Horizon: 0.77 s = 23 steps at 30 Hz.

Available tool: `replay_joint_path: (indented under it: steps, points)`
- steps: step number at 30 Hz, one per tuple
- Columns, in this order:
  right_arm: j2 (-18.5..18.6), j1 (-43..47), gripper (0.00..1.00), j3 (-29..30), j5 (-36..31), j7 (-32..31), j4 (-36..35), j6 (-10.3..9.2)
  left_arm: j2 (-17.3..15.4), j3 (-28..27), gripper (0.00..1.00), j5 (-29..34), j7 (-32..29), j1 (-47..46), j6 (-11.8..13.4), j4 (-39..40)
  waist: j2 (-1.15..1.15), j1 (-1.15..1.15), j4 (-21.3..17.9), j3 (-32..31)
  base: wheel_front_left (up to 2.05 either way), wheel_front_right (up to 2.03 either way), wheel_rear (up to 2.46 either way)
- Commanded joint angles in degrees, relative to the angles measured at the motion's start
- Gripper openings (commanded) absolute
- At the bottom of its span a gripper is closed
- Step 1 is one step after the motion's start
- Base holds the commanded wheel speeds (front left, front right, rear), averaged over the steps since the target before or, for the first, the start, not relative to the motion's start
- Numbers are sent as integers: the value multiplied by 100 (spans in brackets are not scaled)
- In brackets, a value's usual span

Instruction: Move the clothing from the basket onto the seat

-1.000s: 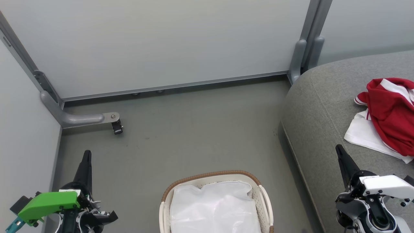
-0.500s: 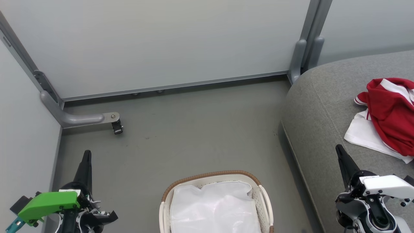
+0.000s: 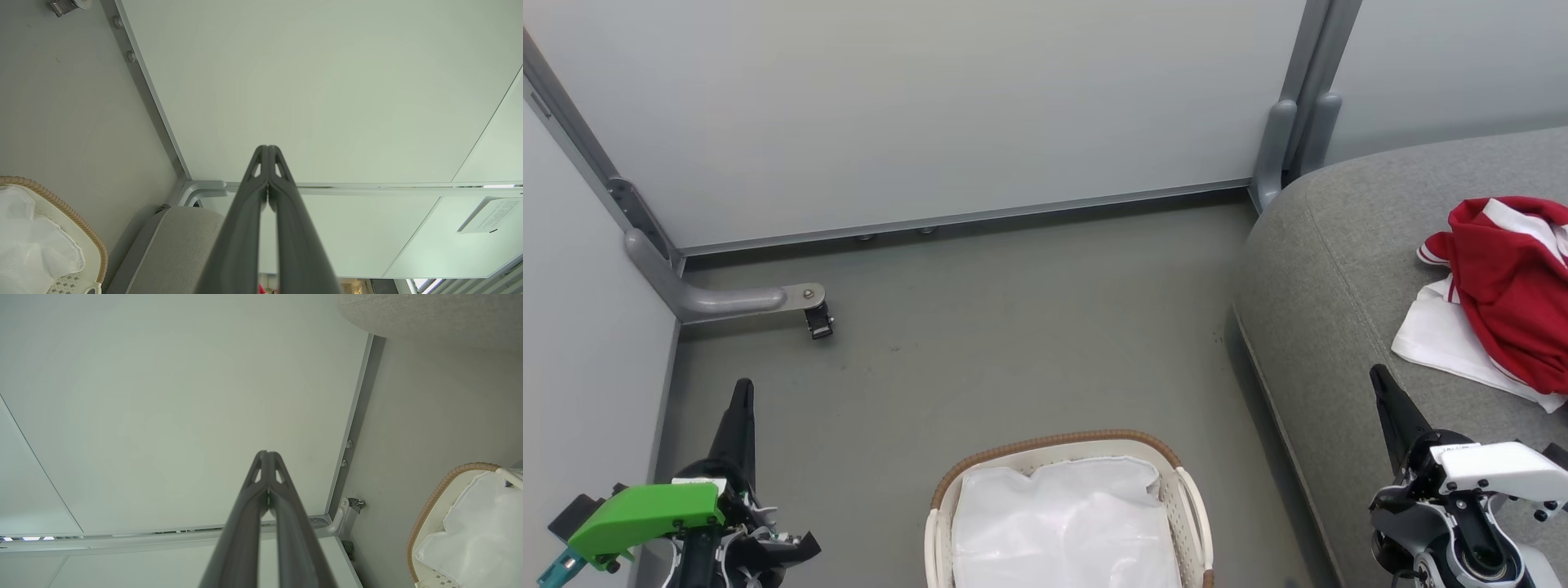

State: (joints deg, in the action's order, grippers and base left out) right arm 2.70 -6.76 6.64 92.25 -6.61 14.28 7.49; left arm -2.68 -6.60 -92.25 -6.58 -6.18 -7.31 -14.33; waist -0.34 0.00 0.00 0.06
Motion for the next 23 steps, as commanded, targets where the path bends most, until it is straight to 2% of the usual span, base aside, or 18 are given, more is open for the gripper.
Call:
replay_joint_path:
  steps: [1, 23]
  points:
    - [34, 55, 0, 7, 21, -15, -17, 0, -38, -9, 0, -21, -21, -67, -33, 15, 34, 0, 0, 0, 0, 0, 0]
    - [34, 56, 0, 7, 21, -14, -17, 0, -38, -9, 0, -21, -20, -67, -33, 16, 34, 0, 0, 0, 0, 0, 0]
